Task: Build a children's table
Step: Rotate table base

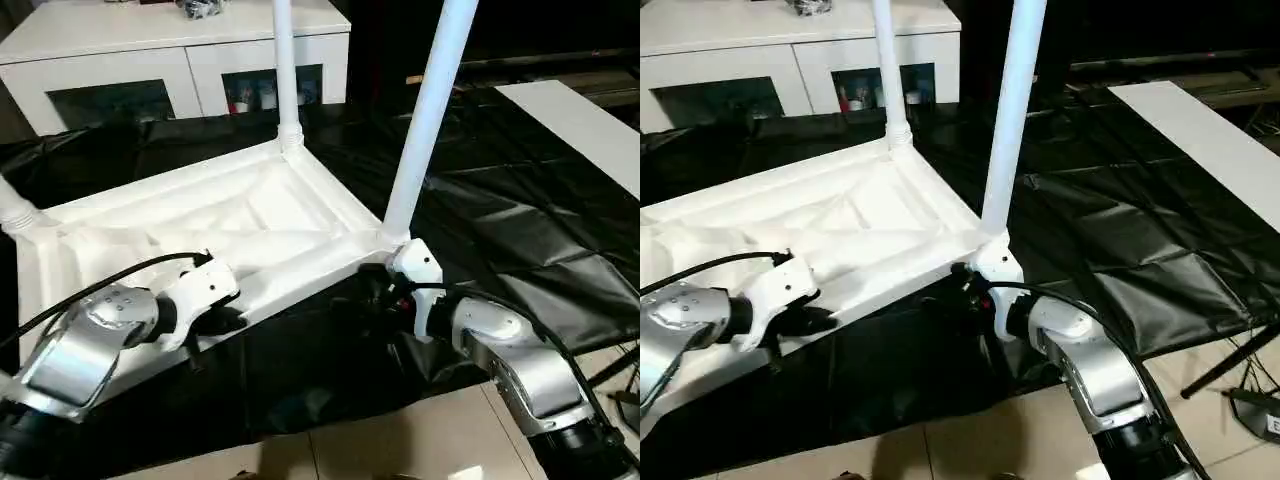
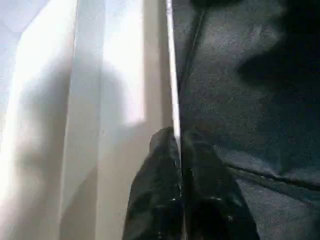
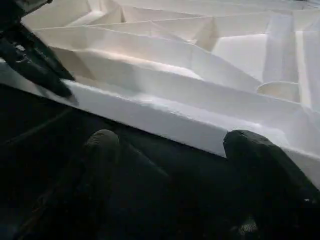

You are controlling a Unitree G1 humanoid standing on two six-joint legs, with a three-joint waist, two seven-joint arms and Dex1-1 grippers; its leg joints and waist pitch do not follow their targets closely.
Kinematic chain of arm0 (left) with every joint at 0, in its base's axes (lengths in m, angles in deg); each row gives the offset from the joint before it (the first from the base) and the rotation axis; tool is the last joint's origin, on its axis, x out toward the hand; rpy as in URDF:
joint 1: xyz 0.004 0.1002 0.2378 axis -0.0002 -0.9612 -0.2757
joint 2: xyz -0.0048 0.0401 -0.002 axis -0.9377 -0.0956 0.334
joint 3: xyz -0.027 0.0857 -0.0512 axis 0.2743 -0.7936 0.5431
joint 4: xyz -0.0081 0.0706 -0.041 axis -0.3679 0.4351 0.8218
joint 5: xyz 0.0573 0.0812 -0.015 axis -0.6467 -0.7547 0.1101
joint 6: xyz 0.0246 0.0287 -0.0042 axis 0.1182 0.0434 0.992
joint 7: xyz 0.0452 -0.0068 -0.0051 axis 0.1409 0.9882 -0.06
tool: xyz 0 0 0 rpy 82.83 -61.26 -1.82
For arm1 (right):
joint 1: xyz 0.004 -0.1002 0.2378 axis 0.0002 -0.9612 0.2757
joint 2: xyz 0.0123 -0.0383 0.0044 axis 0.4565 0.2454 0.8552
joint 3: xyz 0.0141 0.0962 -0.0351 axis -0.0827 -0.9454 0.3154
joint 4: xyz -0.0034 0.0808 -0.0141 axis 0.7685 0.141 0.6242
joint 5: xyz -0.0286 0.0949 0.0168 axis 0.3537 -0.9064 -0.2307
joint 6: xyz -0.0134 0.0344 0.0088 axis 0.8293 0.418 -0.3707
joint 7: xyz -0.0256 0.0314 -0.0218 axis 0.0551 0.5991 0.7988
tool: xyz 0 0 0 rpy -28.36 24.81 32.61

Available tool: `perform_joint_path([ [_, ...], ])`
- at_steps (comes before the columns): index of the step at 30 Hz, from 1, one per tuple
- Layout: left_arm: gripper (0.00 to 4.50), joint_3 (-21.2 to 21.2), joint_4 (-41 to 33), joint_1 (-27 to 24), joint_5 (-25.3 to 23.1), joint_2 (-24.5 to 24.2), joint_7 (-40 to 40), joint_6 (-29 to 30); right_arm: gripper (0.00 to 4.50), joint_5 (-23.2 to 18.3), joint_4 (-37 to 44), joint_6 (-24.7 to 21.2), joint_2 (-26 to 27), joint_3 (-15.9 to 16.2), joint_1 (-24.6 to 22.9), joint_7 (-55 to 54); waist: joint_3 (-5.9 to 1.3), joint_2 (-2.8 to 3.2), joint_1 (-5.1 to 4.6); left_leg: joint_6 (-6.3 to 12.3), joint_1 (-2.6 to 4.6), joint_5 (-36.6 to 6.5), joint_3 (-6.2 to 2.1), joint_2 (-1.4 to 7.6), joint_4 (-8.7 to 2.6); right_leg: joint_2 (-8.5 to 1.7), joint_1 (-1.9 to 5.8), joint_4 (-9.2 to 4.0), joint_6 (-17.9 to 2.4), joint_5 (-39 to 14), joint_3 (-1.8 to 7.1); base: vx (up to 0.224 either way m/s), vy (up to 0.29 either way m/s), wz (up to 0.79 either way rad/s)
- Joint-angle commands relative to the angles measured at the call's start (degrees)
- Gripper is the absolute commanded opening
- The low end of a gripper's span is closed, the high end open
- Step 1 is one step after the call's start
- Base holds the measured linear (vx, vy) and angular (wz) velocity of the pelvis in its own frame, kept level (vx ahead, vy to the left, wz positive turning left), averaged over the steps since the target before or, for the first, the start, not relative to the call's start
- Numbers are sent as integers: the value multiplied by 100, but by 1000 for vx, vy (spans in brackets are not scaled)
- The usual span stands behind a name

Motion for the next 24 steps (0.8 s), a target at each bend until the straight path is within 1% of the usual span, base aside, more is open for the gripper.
perform_joint_path([
  [1,8,0,180,234,-173,89,-282,-350,369,35,143,8,-36,24,-38,19,-336,-2,2,64,80,-1255,-60,160,-424,-283,218,-443,-1127,-1362,251,0,0,0],
  [2,8,-16,234,265,-191,115,-304,-427,369,38,142,10,-35,23,-39,18,-336,-1,6,50,77,-1269,-60,163,-427,-287,224,-436,-1122,-1373,251,0,0,0],
  [3,8,-62,421,361,-242,195,-365,-637,369,41,140,11,-35,20,-37,16,-338,3,8,46,74,-1276,-70,161,-433,-284,224,-440,-1099,-1407,246,0,0,0],
  [4,8,-125,613,460,-324,254,-436,-860,369,45,140,14,-36,18,-37,13,-348,14,15,21,87,-1304,-70,168,-428,-288,220,-431,-1082,-1401,251,0,0,0],
  [5,8,-260,1025,711,-456,418,-536,-1340,369,55,137,31,-37,9,-41,-7,-338,9,15,32,78,-1321,-73,157,-431,-281,216,-452,-1062,-1448,247,0,0,0],
  [6,8,-284,1150,790,-490,481,-585,-1471,369,56,137,32,-37,5,-44,-12,-355,4,38,-4,108,-1371,-64,170,-419,-293,204,-454,-1035,-1442,262,0,0,0],
  [7,8,-338,1349,923,-549,571,-638,-1692,369,60,136,35,-40,1,-48,-20,-350,-1,42,-2,90,-1338,-69,162,-422,-292,216,-456,-1032,-1432,258,0,0,0],
  [8,8,-375,1469,1003,-587,623,-666,-1827,369,63,135,37,-43,-1,-51,-24,-358,21,51,-3,77,-1302,-79,162,-423,-296,229,-447,-1020,-1393,256,0,0,0],
  [9,8,-431,1712,1173,-647,758,-754,-2036,369,64,138,39,-48,-7,-60,-30,-372,4,57,-10,72,-1223,-77,163,-419,-293,236,-428,-1025,-1250,254,0,0,0],
  [10,8,-431,1712,1173,-647,758,-754,-2036,369,64,138,39,-48,-7,-60,-30,-385,2,69,2,72,-1139,-70,163,-404,-294,240,-415,-1053,-1081,257,0,0,0],
  [11,8,-527,1970,1352,-722,882,-788,-2274,369,70,143,46,-53,-10,-73,-39,-397,15,79,3,70,-1071,-74,168,-396,-304,248,-387,-1089,-953,259,0,0,0],
  [12,8,-581,2151,1476,-751,988,-795,-2436,369,81,151,53,-57,-11,-85,-50,-390,8,96,43,73,-1032,-59,156,-389,-290,233,-412,-1102,-909,258,0,0,0],
  [13,8,-663,2534,1748,-792,1259,-859,-2745,369,84,171,50,-58,-20,-106,-66,-410,55,120,43,83,-969,-62,160,-373,-298,233,-386,-1161,-733,261,0,0,0],
  [14,8,-698,2639,1827,-808,1340,-866,-2829,369,86,175,51,-58,-24,-111,-74,-409,33,118,56,78,-943,-51,158,-370,-289,238,-399,-1178,-659,259,0,0,0],
  [15,8,-726,2778,1907,-833,1414,-873,-2946,369,88,178,49,-57,-31,-117,-82,-424,34,146,56,83,-880,-55,165,-363,-291,247,-364,-1229,-459,256,0,0,0],
  [16,8,-737,2847,1949,-842,1457,-881,-3012,369,89,180,49,-56,-34,-120,-86,-436,47,160,58,67,-818,-68,173,-361,-310,273,-330,-1260,-325,252,0,0,0],
  [17,8,-765,3114,2127,-858,1682,-951,-3295,369,96,185,46,-54,-47,-133,-107,-445,28,172,92,42,-696,-73,172,-358,-311,296,-311,-1287,-126,245,0,0,0],
  [18,8,-785,3286,2244,-878,1832,-1027,-3434,369,104,190,52,-58,-52,-147,-121,-446,38,187,136,58,-686,-58,163,-337,-302,277,-325,-1309,-35,245,0,0,0],
  [19,8,-806,3377,2315,-892,1926,-1067,-3494,369,109,194,55,-62,-56,-155,-129,-470,49,223,158,57,-625,-67,172,-324,-319,296,-290,-1358,127,246,0,0,0],
  [20,8,-820,3444,2365,-901,1991,-1092,-3542,369,112,196,56,-65,-59,-160,-133,-466,37,227,188,48,-590,-62,176,-327,-314,294,-292,-1376,204,247,0,0,0],
  [21,8,-831,3542,2429,-921,2071,-1142,-3622,369,114,200,56,-68,-62,-167,-137,-474,27,252,228,45,-522,-64,180,-314,-319,292,-275,-1408,335,242,0,0,0],
  [23,8,-834,3620,2475,-938,2124,-1174,-3687,369,115,203,56,-69,-65,-171,-140,-468,18,255,298,19,-473,-65,181,-309,-323,302,-268,-1436,400,237,0,0,0],
  [24,8,-827,3813,2615,-932,2308,-1228,-3814,369,130,203,56,-86,-83,-186,-168,-465,41,255,305,16,-518,-72,186,-311,-336,307,-269,-1437,320,234,0,0,0],
])
